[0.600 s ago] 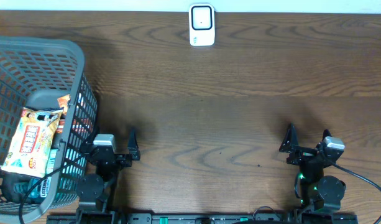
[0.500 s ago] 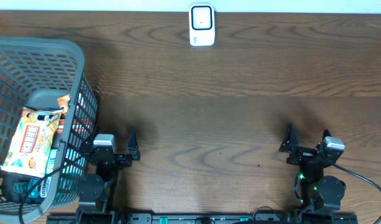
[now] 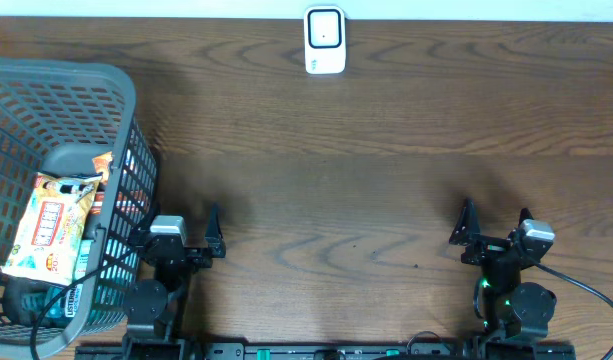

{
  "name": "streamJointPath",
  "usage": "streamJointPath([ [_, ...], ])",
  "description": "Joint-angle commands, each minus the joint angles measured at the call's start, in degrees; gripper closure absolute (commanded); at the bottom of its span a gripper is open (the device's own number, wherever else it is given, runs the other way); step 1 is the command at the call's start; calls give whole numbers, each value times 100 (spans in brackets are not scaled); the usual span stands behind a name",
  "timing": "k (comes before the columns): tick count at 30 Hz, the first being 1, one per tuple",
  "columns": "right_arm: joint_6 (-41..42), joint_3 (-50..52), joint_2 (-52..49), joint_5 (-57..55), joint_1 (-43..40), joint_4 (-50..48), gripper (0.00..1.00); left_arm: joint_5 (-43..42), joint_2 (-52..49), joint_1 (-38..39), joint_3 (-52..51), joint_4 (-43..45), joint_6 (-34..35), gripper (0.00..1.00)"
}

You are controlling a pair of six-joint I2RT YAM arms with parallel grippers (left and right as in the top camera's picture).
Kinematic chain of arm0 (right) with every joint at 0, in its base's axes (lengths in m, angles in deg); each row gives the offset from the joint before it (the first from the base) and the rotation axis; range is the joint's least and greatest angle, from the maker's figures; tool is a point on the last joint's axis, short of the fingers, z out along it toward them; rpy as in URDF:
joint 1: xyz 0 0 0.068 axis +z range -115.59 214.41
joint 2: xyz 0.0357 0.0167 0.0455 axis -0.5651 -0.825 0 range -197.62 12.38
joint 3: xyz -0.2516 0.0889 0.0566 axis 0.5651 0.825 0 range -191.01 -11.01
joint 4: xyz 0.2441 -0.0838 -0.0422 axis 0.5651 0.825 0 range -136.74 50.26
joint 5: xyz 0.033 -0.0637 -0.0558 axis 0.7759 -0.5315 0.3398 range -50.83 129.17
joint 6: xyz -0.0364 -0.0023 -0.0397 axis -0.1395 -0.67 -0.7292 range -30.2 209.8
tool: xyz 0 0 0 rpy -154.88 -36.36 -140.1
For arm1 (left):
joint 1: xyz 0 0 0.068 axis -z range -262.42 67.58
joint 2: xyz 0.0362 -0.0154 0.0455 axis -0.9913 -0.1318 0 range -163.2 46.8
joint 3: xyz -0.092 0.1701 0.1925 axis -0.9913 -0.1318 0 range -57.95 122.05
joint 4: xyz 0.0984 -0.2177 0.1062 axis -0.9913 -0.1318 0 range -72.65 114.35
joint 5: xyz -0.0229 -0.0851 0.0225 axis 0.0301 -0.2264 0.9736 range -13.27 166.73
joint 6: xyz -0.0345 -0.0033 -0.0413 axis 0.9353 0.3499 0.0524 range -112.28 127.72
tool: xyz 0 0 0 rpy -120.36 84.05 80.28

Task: Scan the item barcode

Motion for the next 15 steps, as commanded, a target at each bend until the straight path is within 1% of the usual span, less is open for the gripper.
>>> streamJointPath([
  [1,-83,24,33,-46,-79,4,0,-55,61,-13,-87,-210,-98,2],
  [15,-83,24,33,-46,-79,4,1,-55,61,-13,-87,-210,-98,2],
])
